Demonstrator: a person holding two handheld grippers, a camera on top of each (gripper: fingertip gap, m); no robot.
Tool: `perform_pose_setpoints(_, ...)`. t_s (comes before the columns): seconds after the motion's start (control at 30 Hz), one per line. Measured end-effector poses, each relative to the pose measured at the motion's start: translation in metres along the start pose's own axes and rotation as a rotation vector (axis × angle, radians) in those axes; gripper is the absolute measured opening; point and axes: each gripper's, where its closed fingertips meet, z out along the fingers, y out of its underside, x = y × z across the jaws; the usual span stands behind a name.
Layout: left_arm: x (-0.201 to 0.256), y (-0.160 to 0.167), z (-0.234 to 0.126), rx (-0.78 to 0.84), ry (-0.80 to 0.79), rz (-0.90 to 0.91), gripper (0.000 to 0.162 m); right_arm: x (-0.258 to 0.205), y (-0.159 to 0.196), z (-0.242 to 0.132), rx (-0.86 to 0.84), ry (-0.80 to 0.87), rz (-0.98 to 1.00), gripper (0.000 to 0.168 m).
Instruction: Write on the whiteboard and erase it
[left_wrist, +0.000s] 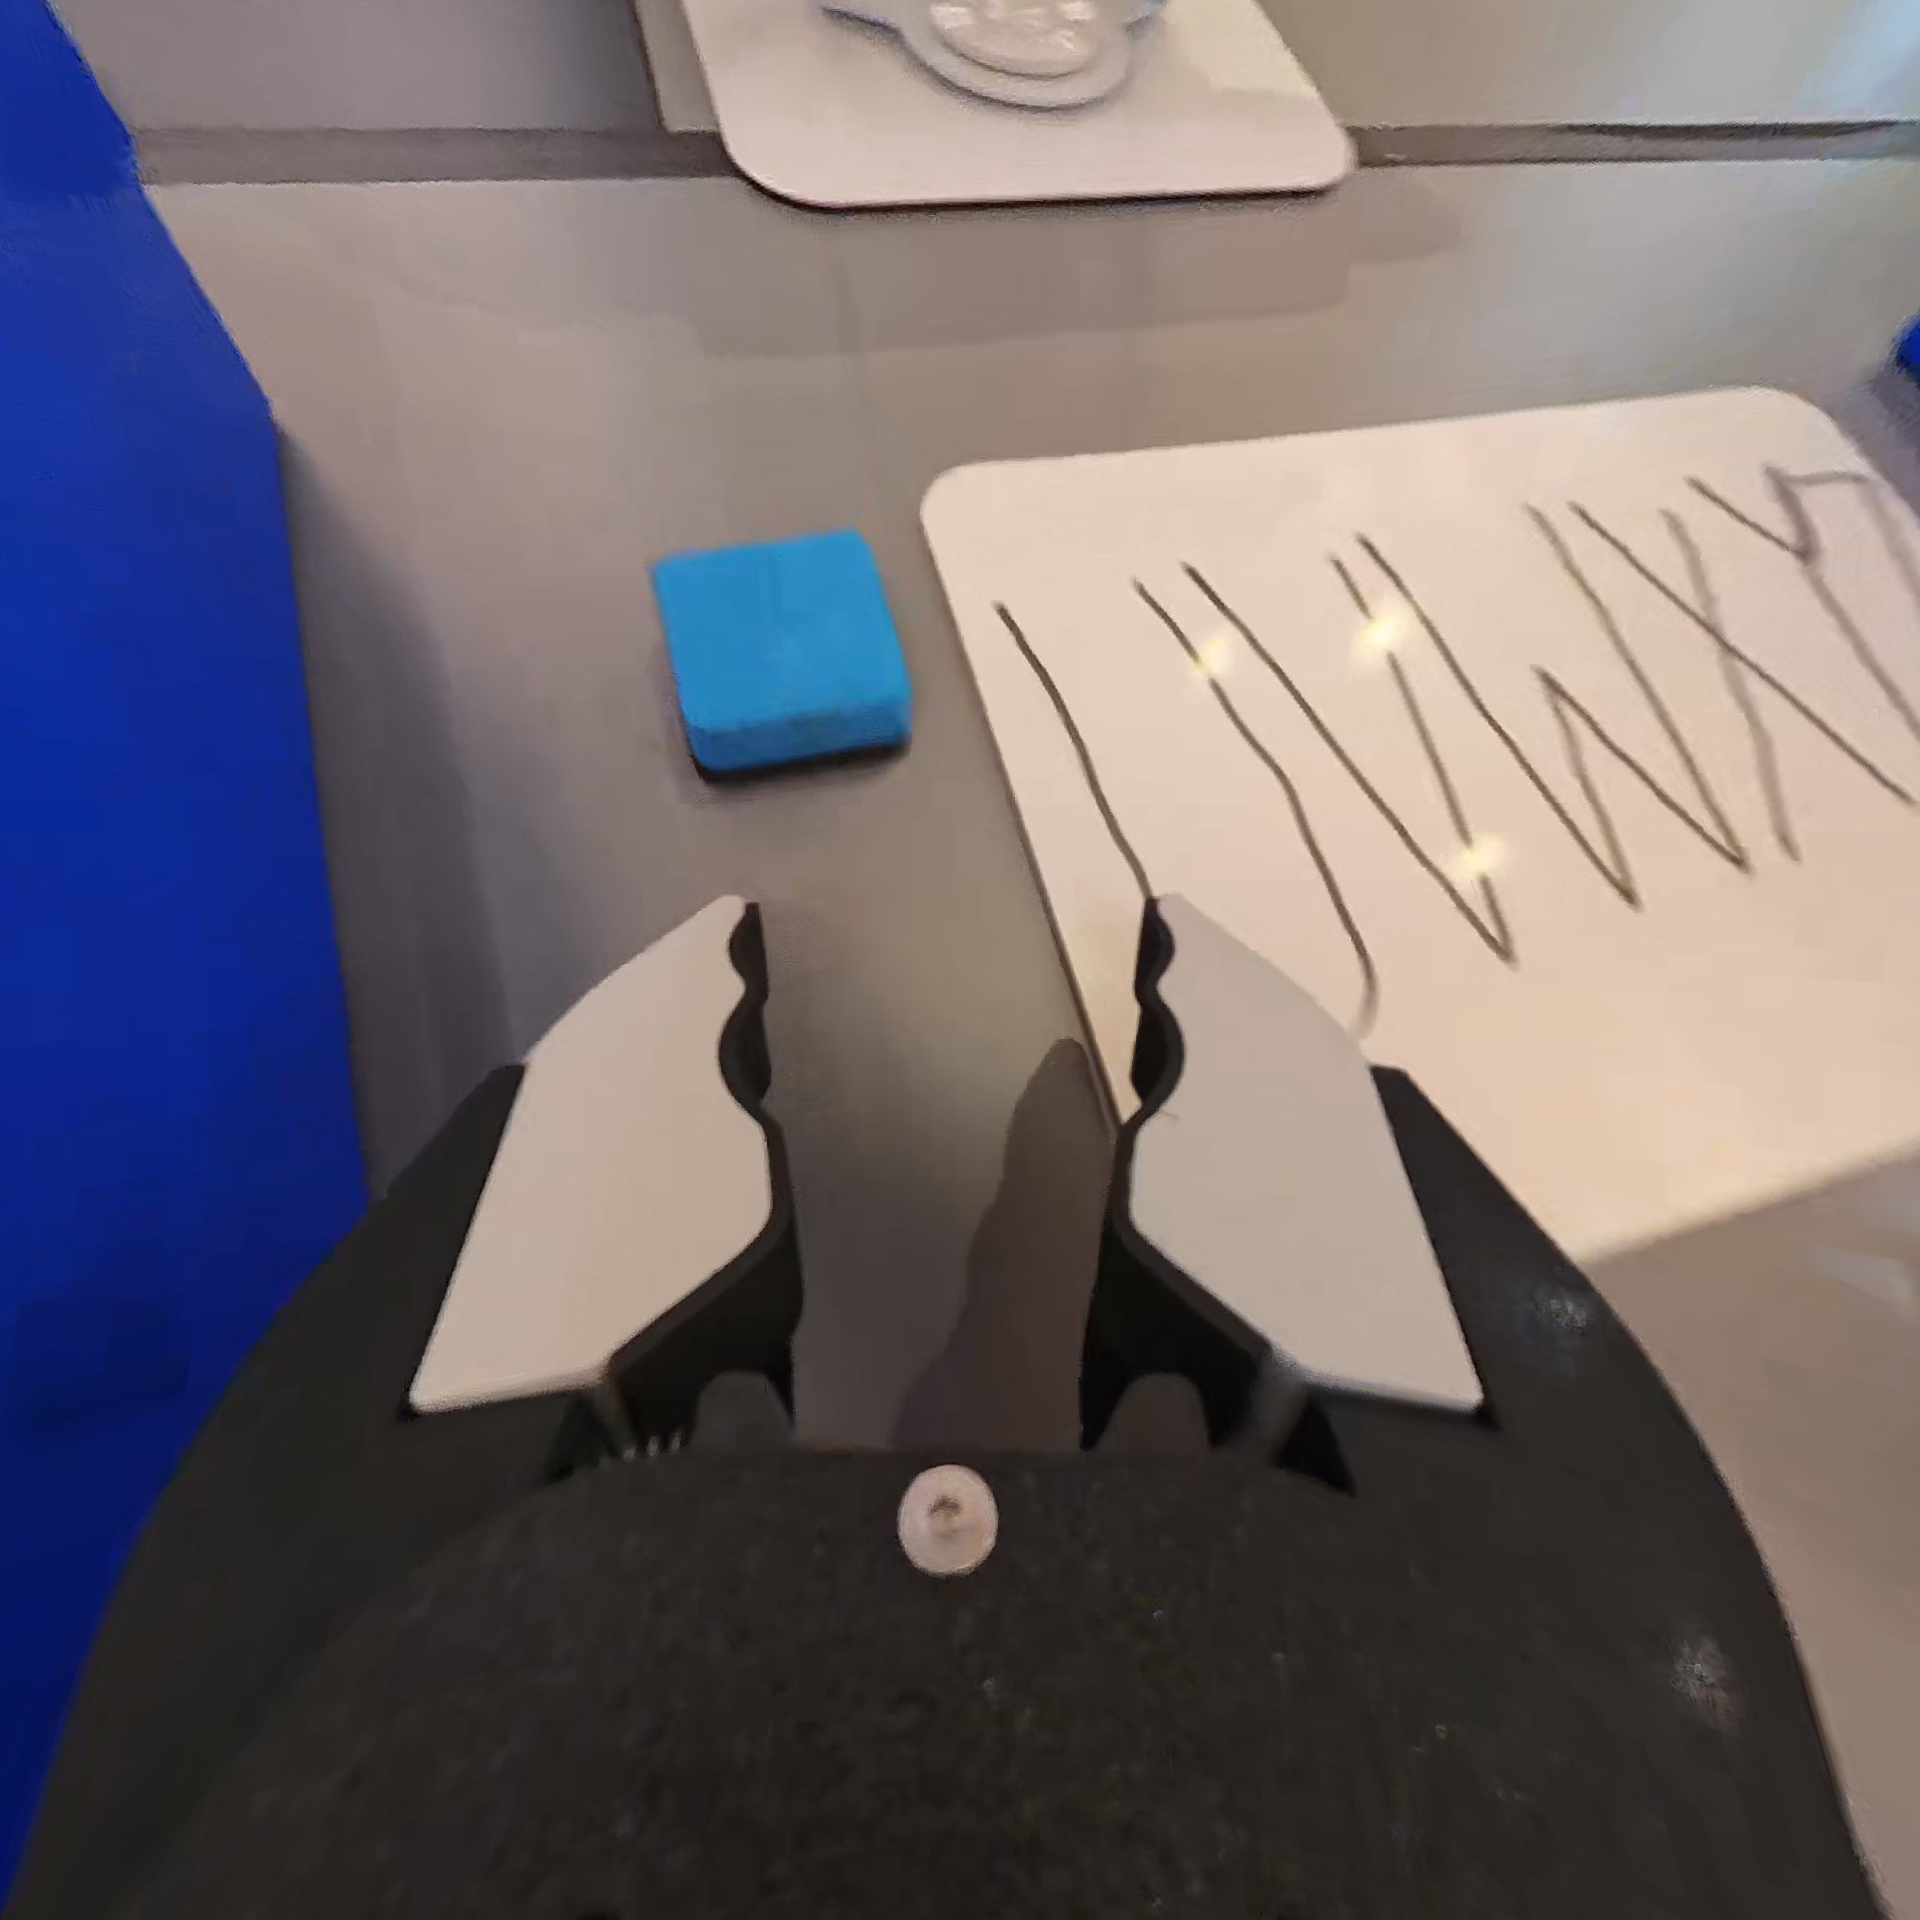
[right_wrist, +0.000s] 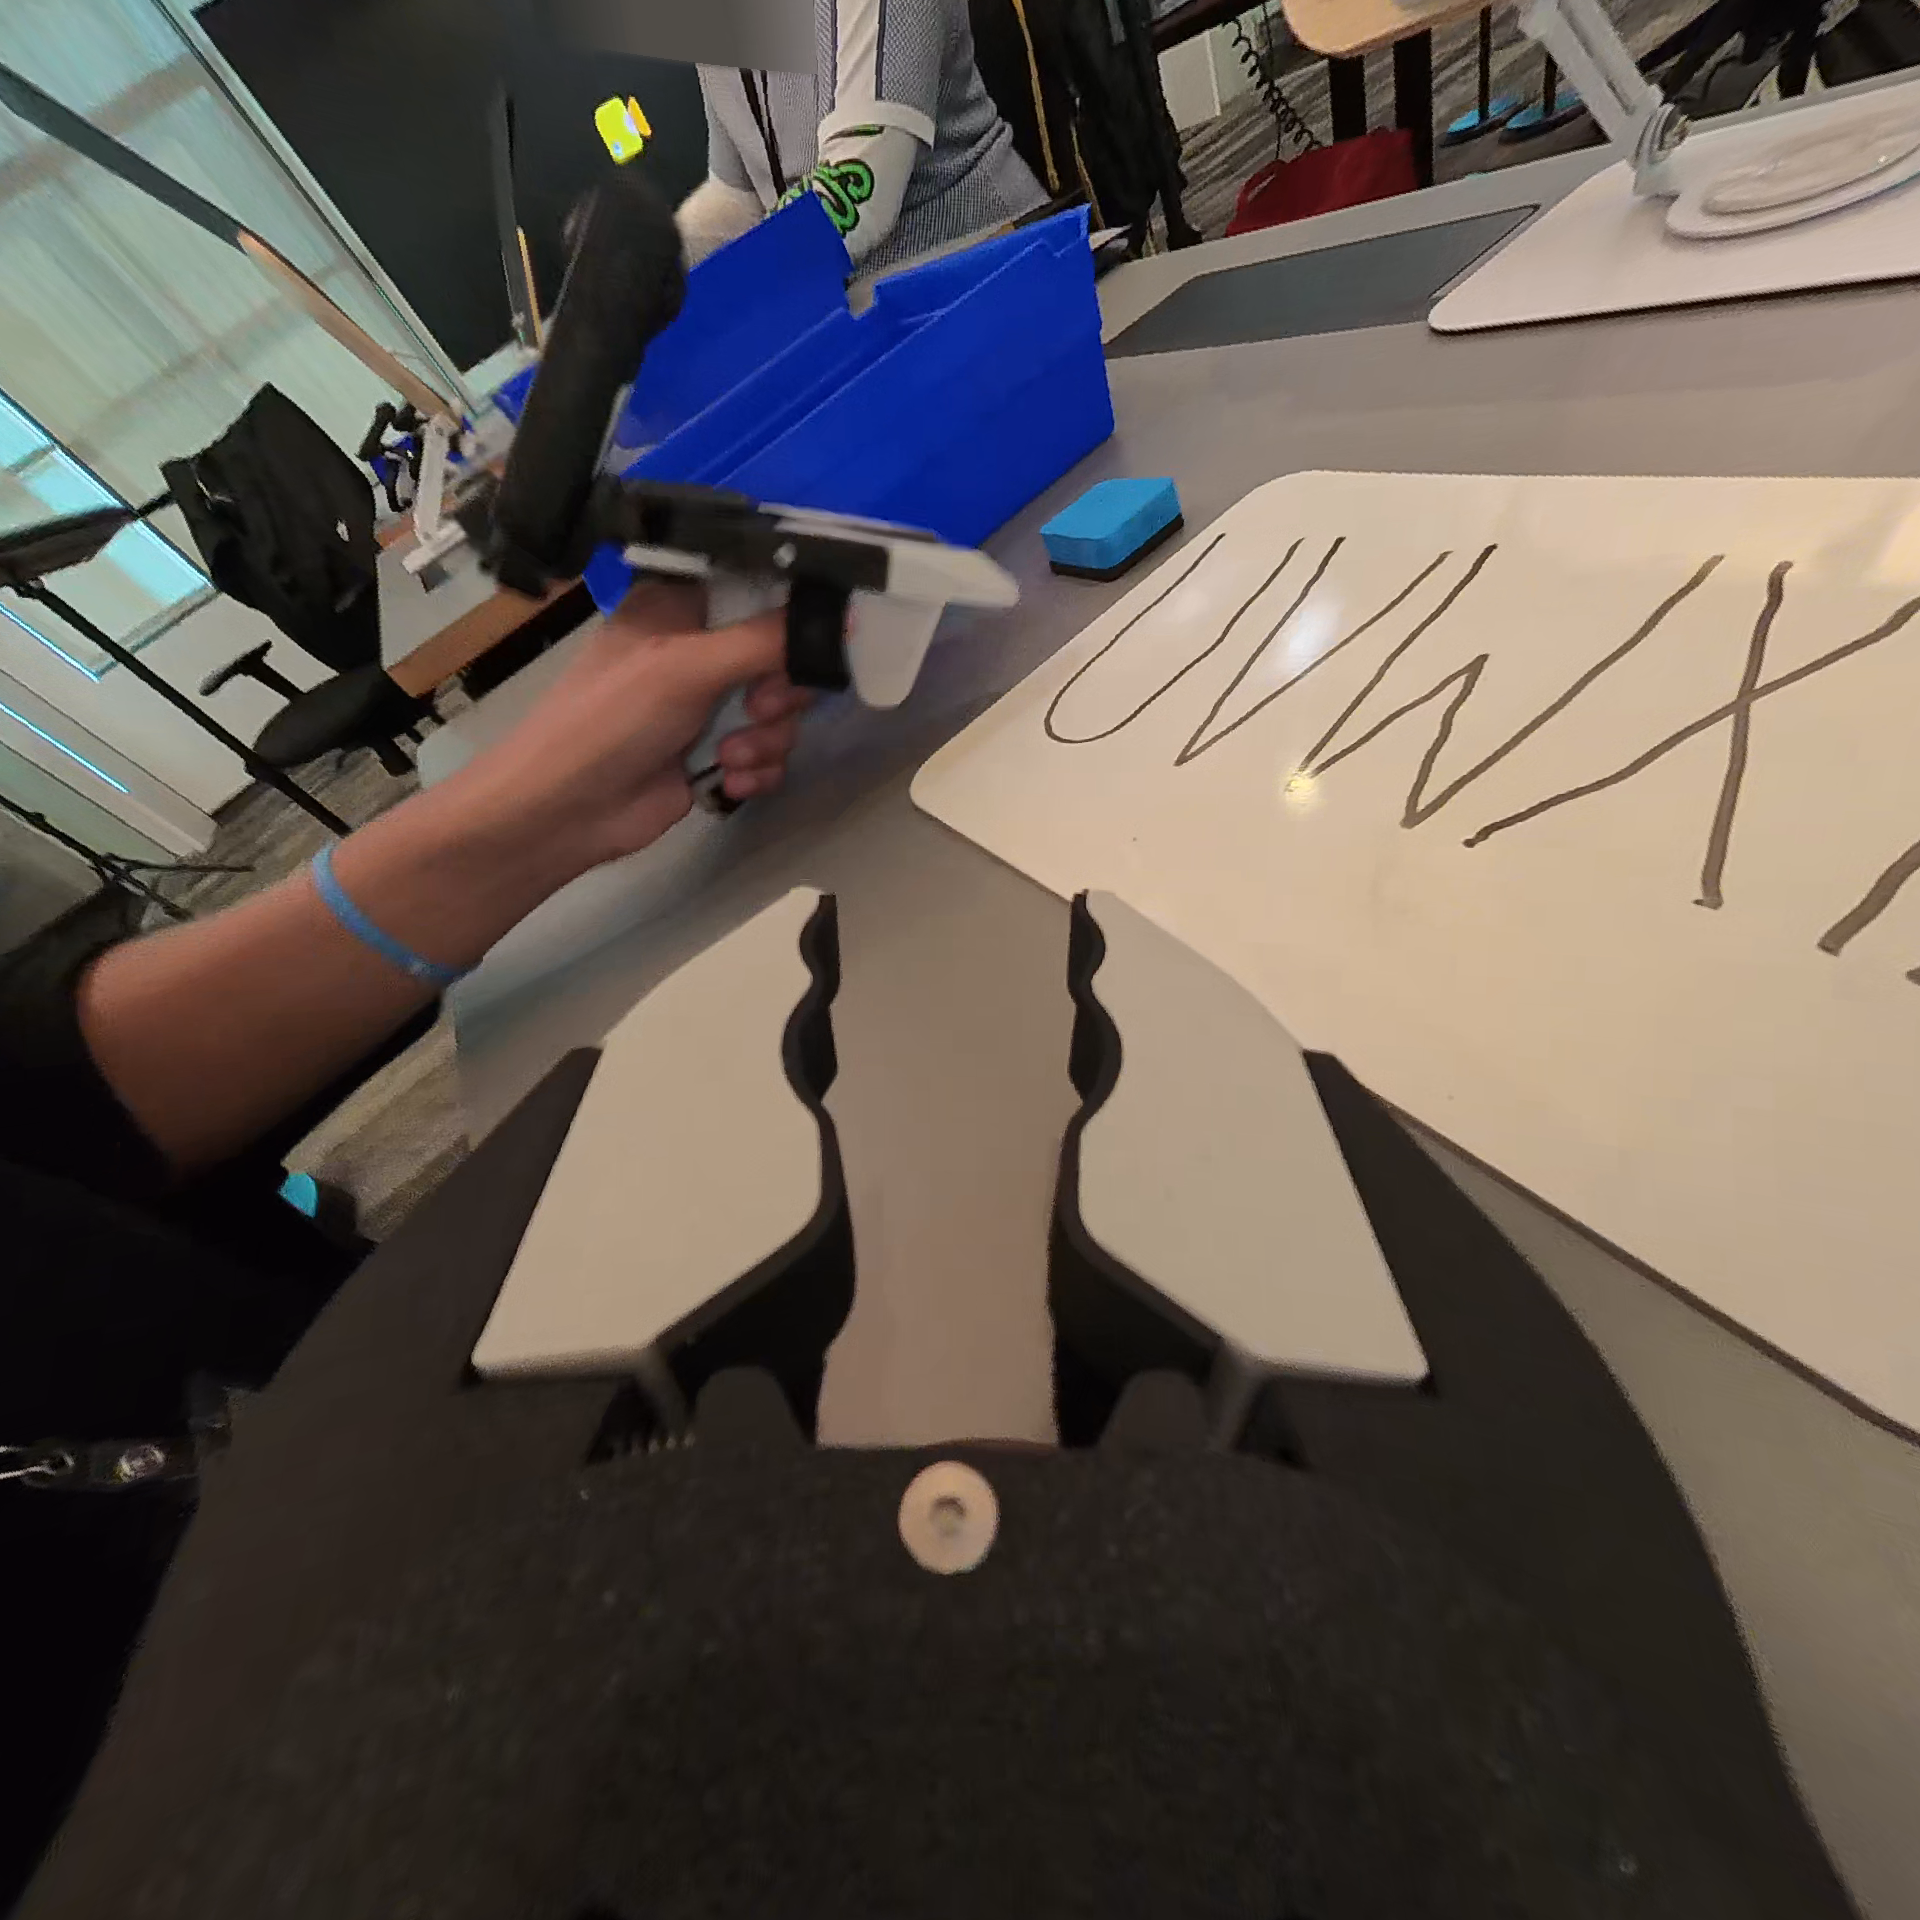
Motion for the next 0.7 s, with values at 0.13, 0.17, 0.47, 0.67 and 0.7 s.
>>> perform_pose_setpoints(0.13,-0.025,-0.032,0.041,-0.042,-0.147,0.074,0.072,-0.001,0.004,-0.001,-0.038,0.011,-0.077,0.041)
perform_pose_setpoints(0.17,-0.031,-0.037,0.050,-0.059,-0.166,0.086,0.075,-0.002,0.005,-0.001,-0.043,0.009,-0.088,0.040)
perform_pose_setpoints(0.47,0.004,-0.065,0.050,-0.055,0.074,0.164,0.054,0.001,0.008,-0.008,-0.051,0.022,-0.082,0.038)
perform_pose_setpoints(0.67,0.092,-0.031,0.026,-0.177,0.379,0.495,0.054,0.009,0.004,-0.015,-0.029,0.030,-0.034,0.038)
perform_pose_setpoints(0.7,0.095,-0.023,0.028,-0.189,0.383,0.518,0.054,0.010,0.004,-0.015,-0.029,0.033,-0.032,0.038)
